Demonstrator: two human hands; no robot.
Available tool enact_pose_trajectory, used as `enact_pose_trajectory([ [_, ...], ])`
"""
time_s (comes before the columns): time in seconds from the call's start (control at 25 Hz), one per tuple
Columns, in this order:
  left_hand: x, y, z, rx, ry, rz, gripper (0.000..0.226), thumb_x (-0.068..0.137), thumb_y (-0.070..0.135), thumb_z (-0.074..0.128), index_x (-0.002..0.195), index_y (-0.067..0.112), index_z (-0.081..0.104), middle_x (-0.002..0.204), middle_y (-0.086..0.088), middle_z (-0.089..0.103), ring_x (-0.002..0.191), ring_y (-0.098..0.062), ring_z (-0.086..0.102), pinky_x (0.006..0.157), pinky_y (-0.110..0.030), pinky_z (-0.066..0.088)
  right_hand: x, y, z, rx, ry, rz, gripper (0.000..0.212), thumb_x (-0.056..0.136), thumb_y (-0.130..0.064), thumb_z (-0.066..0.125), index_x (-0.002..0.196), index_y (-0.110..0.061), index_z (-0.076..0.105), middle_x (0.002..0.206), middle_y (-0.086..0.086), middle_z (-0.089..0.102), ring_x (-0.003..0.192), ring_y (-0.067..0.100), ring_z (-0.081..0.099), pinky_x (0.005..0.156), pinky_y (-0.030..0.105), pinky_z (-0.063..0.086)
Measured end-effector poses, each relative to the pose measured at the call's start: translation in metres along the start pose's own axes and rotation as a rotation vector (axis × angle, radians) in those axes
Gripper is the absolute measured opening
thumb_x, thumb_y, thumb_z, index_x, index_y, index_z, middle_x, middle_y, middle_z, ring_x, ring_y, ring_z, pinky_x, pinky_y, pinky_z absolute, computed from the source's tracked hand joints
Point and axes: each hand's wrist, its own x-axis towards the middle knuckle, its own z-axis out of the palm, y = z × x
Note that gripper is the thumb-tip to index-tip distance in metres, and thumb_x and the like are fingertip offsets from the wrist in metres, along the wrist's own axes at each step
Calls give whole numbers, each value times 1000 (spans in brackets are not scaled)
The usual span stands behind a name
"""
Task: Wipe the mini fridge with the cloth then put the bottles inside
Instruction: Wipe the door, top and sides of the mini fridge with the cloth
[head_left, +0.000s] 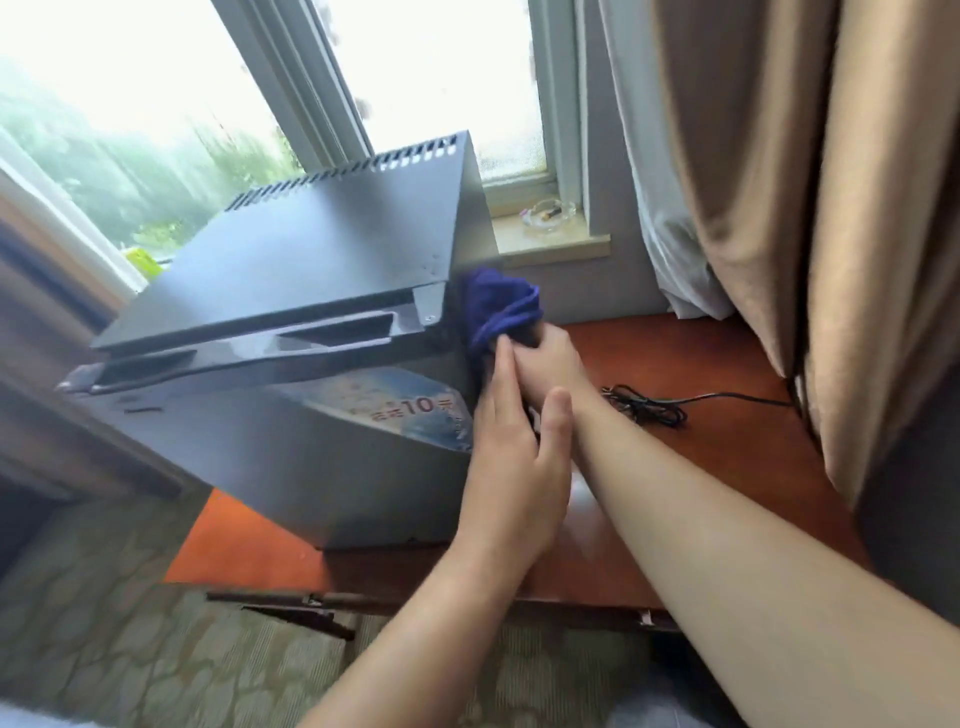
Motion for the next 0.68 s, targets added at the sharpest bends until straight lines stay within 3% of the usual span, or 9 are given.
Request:
enact_pose_trajectory([
  [0.12, 4, 29, -36, -60, 78, 148, 70, 101, 55, 36, 162, 36, 9, 167, 13, 24, 151, 1, 22, 123, -24, 22, -13, -68, 0, 32, 29, -205, 7, 80, -31, 66, 74, -30, 69, 67, -12, 72, 74, 10, 66, 75, 30, 53],
  [0.24, 1, 31, -49, -94, 44, 132, 67, 101, 57, 34, 161, 39, 10, 166, 14, 27, 150, 0, 26, 121, -25, 25, -25, -77, 3, -60, 36, -268, 11, 84, -26, 62, 73, -25, 63, 62, -16, 67, 64, 5, 60, 66, 26, 47],
  [0.36, -7, 10, -45, -74, -12, 120, 63, 104, 53, 35, 161, 39, 12, 164, 12, 32, 148, -2, 30, 115, -19, 25, -31, -51, 7, -66, 77, -140, 14, 89, -26, 60, 76, -22, 62, 63, -10, 66, 64, 9, 60, 58, 25, 43],
  [0.52, -20, -36, -27, -66, -95, 1, 60, 105, 53, 34, 161, 37, 19, 160, 8, 41, 145, -9, 40, 114, -25, 34, -35, 18, 18, 12, 53, 133, 19, 88, -30, 62, 94, -13, 70, 86, 8, 75, 85, 28, 71, 78, 40, 57],
  [0.6, -27, -60, -15, -60, -148, -42, 56, 104, 56, 33, 157, 45, 21, 156, 13, 46, 138, -8, 47, 108, -27, 41, -39, 52, 23, 66, 47, 216, 26, 82, -36, 64, 97, -16, 72, 88, 4, 77, 88, 25, 74, 86, 44, 59],
  [0.68, -34, -85, 0, -65, -178, -109, 49, 102, 58, 31, 150, 54, 22, 146, 23, 52, 128, -2, 53, 96, -21, 44, -39, 85, 28, 97, 51, 277, 31, 76, -43, 65, 95, -19, 73, 86, 0, 78, 87, 21, 74, 87, 44, 59],
])
